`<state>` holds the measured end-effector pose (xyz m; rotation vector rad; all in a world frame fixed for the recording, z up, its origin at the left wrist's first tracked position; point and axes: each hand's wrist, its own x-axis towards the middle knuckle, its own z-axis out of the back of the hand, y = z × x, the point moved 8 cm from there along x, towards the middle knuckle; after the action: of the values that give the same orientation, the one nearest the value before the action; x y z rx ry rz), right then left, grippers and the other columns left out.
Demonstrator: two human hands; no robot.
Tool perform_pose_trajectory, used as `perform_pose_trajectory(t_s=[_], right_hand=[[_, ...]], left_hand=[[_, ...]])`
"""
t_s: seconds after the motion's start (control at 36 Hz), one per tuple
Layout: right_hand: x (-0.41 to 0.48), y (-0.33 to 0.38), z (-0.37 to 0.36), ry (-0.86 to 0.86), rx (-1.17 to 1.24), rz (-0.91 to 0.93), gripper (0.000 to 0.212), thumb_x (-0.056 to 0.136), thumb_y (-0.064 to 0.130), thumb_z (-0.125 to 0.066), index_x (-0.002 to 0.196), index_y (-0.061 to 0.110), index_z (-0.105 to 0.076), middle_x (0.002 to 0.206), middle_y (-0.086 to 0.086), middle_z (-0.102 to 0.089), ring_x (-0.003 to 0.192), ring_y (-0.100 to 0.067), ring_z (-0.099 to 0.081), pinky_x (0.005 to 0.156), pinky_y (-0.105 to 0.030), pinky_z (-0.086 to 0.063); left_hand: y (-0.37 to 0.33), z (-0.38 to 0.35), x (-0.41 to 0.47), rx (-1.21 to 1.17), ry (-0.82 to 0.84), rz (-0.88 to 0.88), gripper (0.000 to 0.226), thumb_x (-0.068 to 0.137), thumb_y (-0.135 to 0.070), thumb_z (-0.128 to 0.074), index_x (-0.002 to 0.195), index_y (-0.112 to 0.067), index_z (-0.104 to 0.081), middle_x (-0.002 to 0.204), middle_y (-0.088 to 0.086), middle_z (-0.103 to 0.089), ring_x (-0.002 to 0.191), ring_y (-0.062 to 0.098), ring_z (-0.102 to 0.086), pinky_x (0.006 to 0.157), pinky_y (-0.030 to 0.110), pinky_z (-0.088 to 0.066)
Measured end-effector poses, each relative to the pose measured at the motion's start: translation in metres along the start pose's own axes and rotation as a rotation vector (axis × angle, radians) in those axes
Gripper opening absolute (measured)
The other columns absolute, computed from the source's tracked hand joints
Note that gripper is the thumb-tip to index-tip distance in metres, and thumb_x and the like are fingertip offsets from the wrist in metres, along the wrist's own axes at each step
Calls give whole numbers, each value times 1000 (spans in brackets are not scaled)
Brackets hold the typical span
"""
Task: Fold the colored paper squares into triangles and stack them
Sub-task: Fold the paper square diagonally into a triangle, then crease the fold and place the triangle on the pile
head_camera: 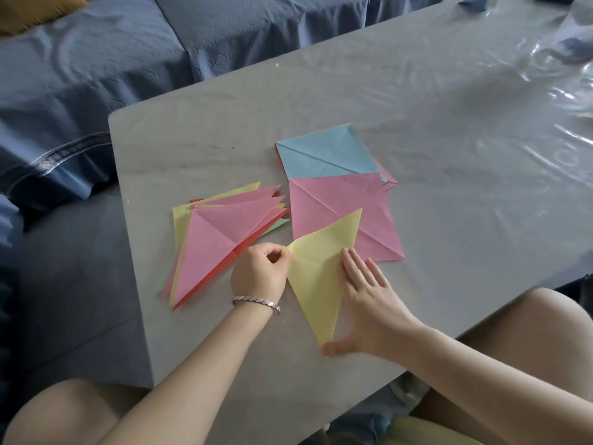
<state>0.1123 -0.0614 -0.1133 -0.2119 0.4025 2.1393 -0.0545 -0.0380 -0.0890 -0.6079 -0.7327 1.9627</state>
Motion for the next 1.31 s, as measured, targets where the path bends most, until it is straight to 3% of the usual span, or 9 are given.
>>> perform_pose_trajectory(t_s=[0.14,0.25,0.33,0.47,0.67,0.75,0.89,1.19,1.31], right_hand=[[-6,16,0,22,2,80,135,53,85,-44,141,0,12,142,-11,31,132,-22,30,107,-33,23],[-6,13,22,-163,128,205,82,71,75,-41,125,16,-57,140,-7,-46,130,-17,-40,111,-43,-9],[-1,-14,40,-341,261,116,56,84,59,-42,107,14,-68,121,-4,-62,114,-16,-54,110,-39,-27],[17,-51,53,-330,257,-17,54,78,31,-72,126,11,-57,135,-9,-51,128,-27,-45,105,-29,-22],[26,-59,50,-183,101,-6,64,87,45,-57,141,18,-37,153,5,-23,141,-12,-19,111,-19,-9],[26,-59,46,-171,96,-10,64,88,47,-53,143,20,-33,154,5,-18,142,-10,-14,112,-19,-7],[26,-59,45,-181,90,-14,63,90,48,-49,143,20,-31,155,5,-16,143,-9,-11,112,-19,-6],[24,-58,43,-225,113,13,58,91,45,-50,141,19,-36,154,6,-19,142,-9,-14,110,-17,-7],[18,-59,50,-343,145,20,51,80,35,-70,124,12,-58,137,-1,-50,126,-22,-47,104,-27,-28]], left_hand=[[-5,1,0,-31,25,-39,9,82,-17,-64,75,-13,-69,70,-3,-65,69,19,-60,61,24,-46],[-12,26,7,-64,-32,-95,8,82,-13,-65,74,-13,-66,68,-5,-61,66,15,-57,61,21,-40],[-18,56,19,-9,-94,-161,6,83,-12,-64,77,-12,-65,72,-4,-61,69,15,-56,63,22,-38],[-16,98,53,329,-190,-229,8,86,-20,-60,85,-15,-66,80,2,-66,76,26,-59,64,31,-45],[-17,91,66,587,-211,-311,47,81,-8,-65,126,-8,-52,124,19,-50,109,39,-45,86,43,-37],[-39,60,43,476,-174,-454,44,76,-7,-68,118,-4,-57,113,21,-56,103,40,-51,87,40,-38],[-39,-5,20,105,202,-135,40,84,-23,-61,121,-10,-53,111,7,-60,100,22,-58,86,27,-42],[-51,-22,24,-42,111,10,36,75,-14,-70,109,-11,-56,89,2,-58,76,14,-50,64,19,-34],[-59,-14,24,-31,60,-41,30,72,-15,-74,100,-11,-62,78,-1,-56,76,18,-55,65,21,-37]])
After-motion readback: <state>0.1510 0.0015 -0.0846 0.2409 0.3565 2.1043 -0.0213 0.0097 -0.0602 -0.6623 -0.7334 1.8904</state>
